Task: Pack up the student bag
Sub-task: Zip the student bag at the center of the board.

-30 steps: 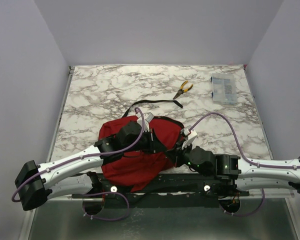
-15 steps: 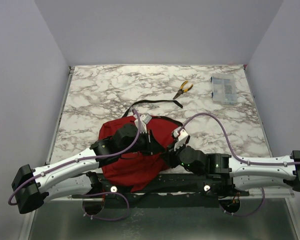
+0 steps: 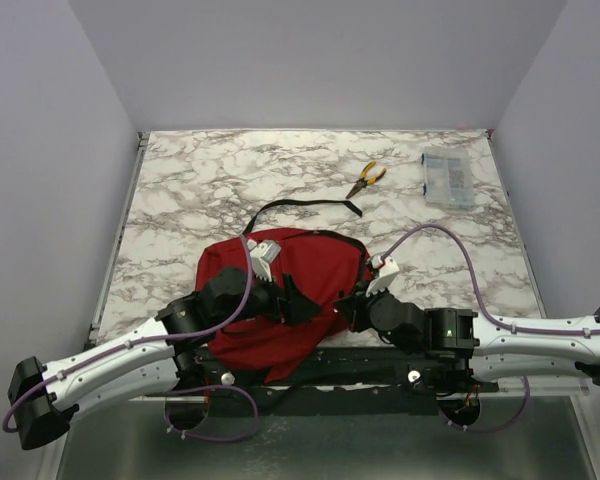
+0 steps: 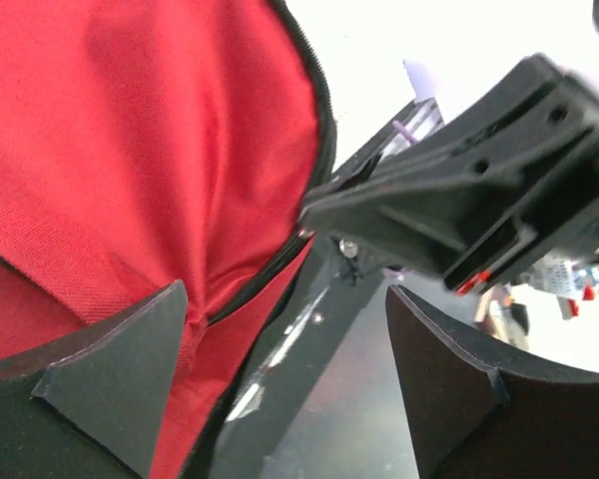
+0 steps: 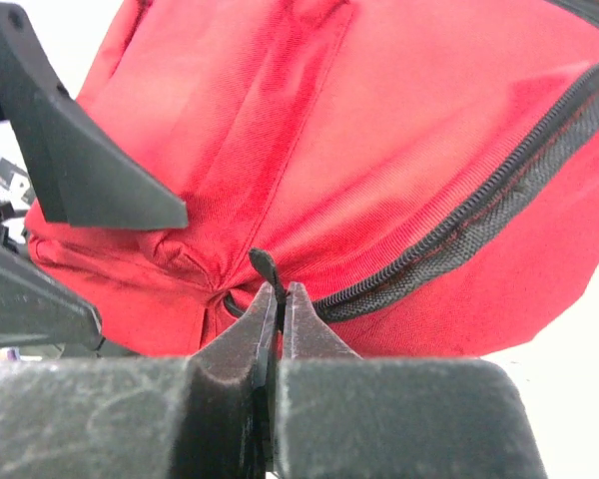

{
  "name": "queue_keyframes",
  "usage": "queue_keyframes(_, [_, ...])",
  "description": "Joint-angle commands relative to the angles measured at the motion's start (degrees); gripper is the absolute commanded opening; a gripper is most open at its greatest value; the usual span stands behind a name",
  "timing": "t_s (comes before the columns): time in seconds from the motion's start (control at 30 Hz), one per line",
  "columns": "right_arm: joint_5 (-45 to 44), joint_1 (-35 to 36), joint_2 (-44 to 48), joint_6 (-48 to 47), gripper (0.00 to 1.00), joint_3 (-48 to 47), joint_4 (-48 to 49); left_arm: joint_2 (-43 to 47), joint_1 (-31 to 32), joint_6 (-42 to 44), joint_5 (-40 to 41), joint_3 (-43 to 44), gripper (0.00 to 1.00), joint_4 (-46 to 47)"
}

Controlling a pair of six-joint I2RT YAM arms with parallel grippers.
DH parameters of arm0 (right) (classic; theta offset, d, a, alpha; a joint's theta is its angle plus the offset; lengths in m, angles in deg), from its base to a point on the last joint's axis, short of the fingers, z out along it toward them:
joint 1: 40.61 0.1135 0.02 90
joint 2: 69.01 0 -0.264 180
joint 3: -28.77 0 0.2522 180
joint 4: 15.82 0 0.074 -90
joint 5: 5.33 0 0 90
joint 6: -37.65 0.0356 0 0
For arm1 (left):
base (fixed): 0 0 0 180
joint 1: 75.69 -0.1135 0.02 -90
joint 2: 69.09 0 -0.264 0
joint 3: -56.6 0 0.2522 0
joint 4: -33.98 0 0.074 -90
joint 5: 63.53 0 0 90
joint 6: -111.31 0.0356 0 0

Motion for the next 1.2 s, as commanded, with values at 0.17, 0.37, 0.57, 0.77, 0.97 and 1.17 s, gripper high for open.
queue_keyframes(0.17, [-6.15, -0.13, 0.66, 8.98, 0.0, -2.12, -3.45, 1.49, 13.26, 11.95, 18.62, -6.94, 0.73, 6.02])
queue_keyframes(0.37, [-7.79, -0.16, 0.95, 8.83, 0.0, -2.73, -4.67, -11.82, 18.67, 9.76, 32.35, -0.95, 0.71, 0.58])
queue_keyframes(0.57, [-9.01, -0.08, -0.46, 8.03, 0.0, -2.32, -3.92, -19.87, 18.66, 6.08, 32.14, 0.99, 0.56, -3.27])
queue_keyframes(0.77, [-16.99, -0.26, -4.21, 9.07, 0.0, -4.86, -8.59, -22.24, 18.7, 4.45, 29.93, -0.76, 0.21, -3.56])
queue_keyframes(0.97, [-16.59, -12.78, -3.51, 6.85, 0.0, -6.62, -15.53, -20.38, 18.63, 2.2, 27.01, -3.81, 0.0, -4.92])
queue_keyframes(1.17, [-10.6, -22.81, 1.76, -3.14, 0.0, -4.38, -9.54, -12.47, 18.64, -1.16, 26.29, -9.36, 0.0, -5.31])
